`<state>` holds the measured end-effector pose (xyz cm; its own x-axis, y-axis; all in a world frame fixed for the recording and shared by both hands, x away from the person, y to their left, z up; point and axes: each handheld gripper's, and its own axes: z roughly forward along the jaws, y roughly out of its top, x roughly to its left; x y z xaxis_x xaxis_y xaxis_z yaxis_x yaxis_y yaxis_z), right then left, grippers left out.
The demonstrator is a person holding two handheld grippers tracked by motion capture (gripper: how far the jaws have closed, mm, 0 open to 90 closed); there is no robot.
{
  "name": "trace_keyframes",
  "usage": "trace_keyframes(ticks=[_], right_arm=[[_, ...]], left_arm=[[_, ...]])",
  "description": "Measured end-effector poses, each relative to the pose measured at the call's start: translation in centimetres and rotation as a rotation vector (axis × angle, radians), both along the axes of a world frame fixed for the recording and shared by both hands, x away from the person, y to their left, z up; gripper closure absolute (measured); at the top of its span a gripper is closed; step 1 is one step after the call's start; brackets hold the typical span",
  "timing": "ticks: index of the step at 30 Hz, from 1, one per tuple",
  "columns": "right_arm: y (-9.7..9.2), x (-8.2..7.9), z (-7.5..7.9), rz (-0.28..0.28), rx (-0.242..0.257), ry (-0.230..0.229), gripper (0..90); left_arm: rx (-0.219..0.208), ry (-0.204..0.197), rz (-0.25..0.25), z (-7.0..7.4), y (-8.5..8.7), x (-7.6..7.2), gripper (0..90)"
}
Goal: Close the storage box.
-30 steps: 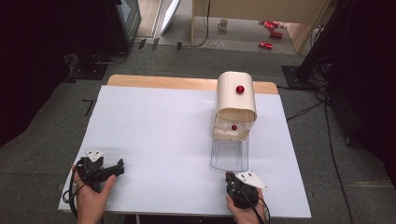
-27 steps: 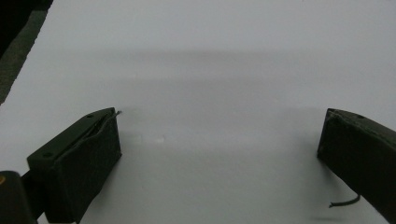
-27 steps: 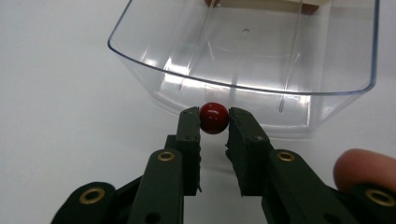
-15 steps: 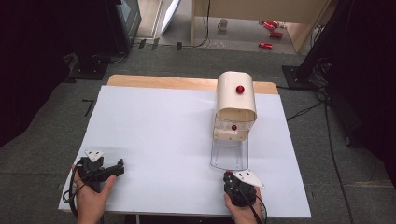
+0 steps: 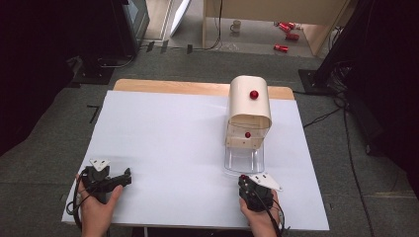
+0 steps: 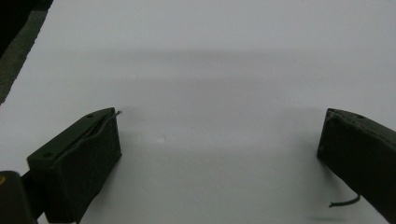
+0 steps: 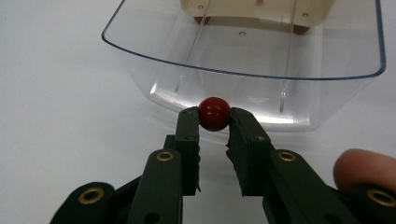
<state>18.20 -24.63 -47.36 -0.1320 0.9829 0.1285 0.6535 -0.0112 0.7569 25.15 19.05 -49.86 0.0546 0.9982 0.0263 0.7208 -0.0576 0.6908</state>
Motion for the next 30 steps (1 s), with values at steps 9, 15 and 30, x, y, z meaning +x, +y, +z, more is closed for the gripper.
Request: trace_keyframes(ticks=[9, 15, 30], right_arm=[[-0.4, 2.0, 0.9, -0.005, -0.007, -0.021, 74.8], [-0.4, 3.5, 1.1, -0.008, -0.016, -0.021, 74.8], [-0.9, 6.8, 1.2, -0.021, -0.016, -0.017, 74.8]], left_arm=[[0.000, 0.000, 0.000, 0.0, 0.0, 0.0, 0.0], [0.000, 0.000, 0.000, 0.0, 0.0, 0.0, 0.0], [0.000, 0.001, 0.000, 0.0, 0.0, 0.0, 0.0]])
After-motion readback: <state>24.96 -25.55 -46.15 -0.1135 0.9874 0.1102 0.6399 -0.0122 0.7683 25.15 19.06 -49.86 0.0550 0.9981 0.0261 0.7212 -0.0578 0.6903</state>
